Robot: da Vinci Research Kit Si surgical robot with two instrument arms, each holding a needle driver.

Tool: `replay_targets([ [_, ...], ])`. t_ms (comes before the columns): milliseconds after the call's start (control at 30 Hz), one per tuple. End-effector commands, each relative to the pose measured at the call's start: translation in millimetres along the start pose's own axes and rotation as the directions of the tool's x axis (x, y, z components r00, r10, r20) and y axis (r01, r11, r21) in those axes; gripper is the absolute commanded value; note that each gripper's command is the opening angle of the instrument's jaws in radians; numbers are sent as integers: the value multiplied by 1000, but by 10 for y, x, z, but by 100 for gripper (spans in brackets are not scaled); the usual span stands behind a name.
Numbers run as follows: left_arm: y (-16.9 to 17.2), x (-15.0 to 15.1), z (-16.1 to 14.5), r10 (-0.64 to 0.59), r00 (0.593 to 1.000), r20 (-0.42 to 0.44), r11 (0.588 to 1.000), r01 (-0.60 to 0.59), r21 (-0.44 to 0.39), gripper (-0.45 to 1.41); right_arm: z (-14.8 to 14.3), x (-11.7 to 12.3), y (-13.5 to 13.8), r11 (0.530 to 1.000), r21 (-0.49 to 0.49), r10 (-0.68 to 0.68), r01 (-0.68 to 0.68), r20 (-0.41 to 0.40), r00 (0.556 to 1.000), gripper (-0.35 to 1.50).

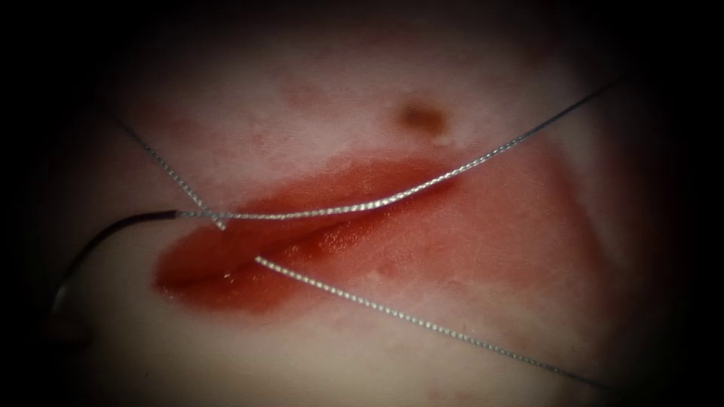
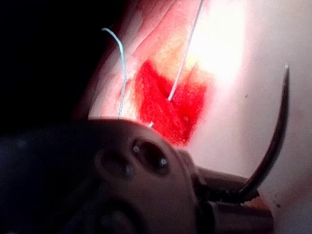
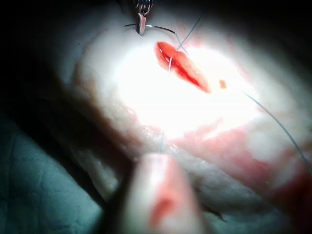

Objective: Wound Closure
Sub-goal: Mistakenly pull the suture through with the right tool.

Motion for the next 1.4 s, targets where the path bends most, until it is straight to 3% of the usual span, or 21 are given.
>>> replay_targets([
  [33, -7, -7, -5, 1, 1000, 5, 1000, -1, 4, -45, -1, 1, 0, 1000, 1, 7, -7, -4, 1000, -35],
  [533, -7, -7, -5, 2, 1000, 5, 1000, -2, 4, -45, -21, -58, -2, 998, -15, 67, -67, 10, 998, -35],
  [833, -7, -7, -5, 2, 1000, 5, 1000, -2, 4, -45, -24, -64, -6, 997, -32, 76, -76, 23, 997, -35],
  [867, -7, -7, -5, 2, 1000, 5, 1000, -2, 4, -45, -24, -62, -6, 996, -36, 79, -78, 19, 997, -23],
  [933, -7, -7, -5, 2, 1000, 5, 1000, -2, 4, -45, -27, -56, -8, 995, -58, 85, -85, -6, 996, 39],
  [1067, -7, -7, -5, 2, 1000, 5, 1000, -2, 4, -45, -37, -39, -14, 991, -73, 110, -110, -13, 994, 73],
  [1133, -7, -7, -5, 2, 1000, 5, 1000, -2, 4, -45, -43, -28, -19, 986, -104, 125, -129, -42, 991, 113],
  [1233, -8, -7, -4, 1, 1000, 6, 1000, -1, 4, -45, -46, 9, -40, 985, -152, 72, -79, -50, 996, 130],
  [1300, -8, -7, -5, 0, 1000, 5, 1000, 0, 4, -45, -42, 40, -52, 987, -154, 39, -43, -34, 999, 126],
  [1400, -8, -7, -5, 0, 1000, 5, 1000, 0, 4, -45, -36, 68, -61, 990, -143, 9, -15, -39, 999, 125],
])
